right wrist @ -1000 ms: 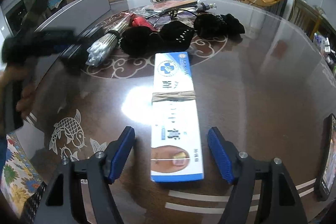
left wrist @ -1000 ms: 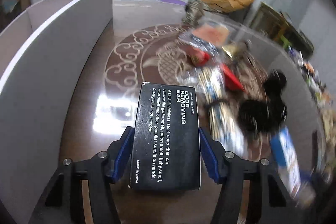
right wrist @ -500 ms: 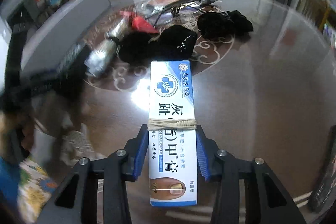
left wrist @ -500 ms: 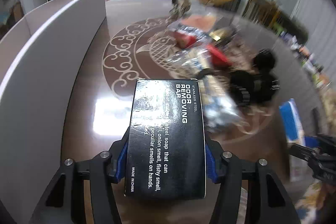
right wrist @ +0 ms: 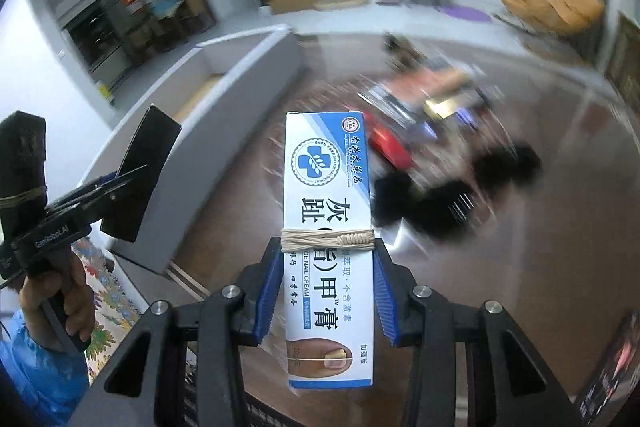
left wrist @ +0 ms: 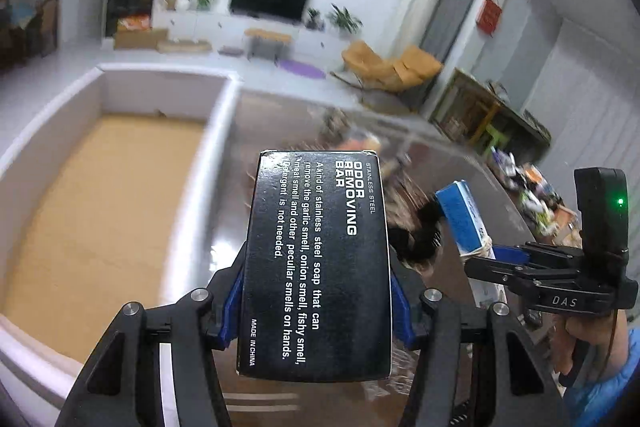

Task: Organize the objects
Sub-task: 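Carry both boxes to the white bin and release them onto its cardboard floor, then bring both tools back over the table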

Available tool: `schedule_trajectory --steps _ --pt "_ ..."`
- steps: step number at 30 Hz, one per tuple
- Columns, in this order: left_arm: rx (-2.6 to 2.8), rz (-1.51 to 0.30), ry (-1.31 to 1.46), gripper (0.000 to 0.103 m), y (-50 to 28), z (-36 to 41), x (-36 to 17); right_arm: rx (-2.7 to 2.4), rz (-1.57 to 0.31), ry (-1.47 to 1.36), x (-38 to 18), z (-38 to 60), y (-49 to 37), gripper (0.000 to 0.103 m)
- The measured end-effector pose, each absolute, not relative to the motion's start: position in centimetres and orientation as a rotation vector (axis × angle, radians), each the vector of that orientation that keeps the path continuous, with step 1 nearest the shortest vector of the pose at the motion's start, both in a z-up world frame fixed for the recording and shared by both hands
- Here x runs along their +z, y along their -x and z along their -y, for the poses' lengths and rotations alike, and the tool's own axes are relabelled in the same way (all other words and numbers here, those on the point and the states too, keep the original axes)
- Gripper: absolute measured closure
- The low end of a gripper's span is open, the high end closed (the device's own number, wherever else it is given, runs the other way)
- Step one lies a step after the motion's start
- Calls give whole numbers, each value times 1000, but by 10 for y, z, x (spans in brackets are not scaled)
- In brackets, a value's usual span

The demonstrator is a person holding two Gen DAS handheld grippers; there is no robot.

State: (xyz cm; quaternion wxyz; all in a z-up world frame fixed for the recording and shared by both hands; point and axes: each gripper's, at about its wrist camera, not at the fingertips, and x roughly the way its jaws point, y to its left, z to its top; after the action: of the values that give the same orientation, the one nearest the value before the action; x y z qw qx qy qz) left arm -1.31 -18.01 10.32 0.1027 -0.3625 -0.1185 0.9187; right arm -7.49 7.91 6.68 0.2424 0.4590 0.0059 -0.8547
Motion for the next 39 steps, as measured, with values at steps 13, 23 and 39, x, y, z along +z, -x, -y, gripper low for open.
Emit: schedule_trajectory --steps 13,23,39 --pt "3007 310 1369 45 32 353 80 -2037 92 -1134 102 152 140 60" --pt "3005 475 1673 37 40 389 30 -2140 -50 -1200 47 176 140 15" --pt "2592 247 1099 7 -5 92 80 -2674 -263 -1316 -53 -139 69 0"
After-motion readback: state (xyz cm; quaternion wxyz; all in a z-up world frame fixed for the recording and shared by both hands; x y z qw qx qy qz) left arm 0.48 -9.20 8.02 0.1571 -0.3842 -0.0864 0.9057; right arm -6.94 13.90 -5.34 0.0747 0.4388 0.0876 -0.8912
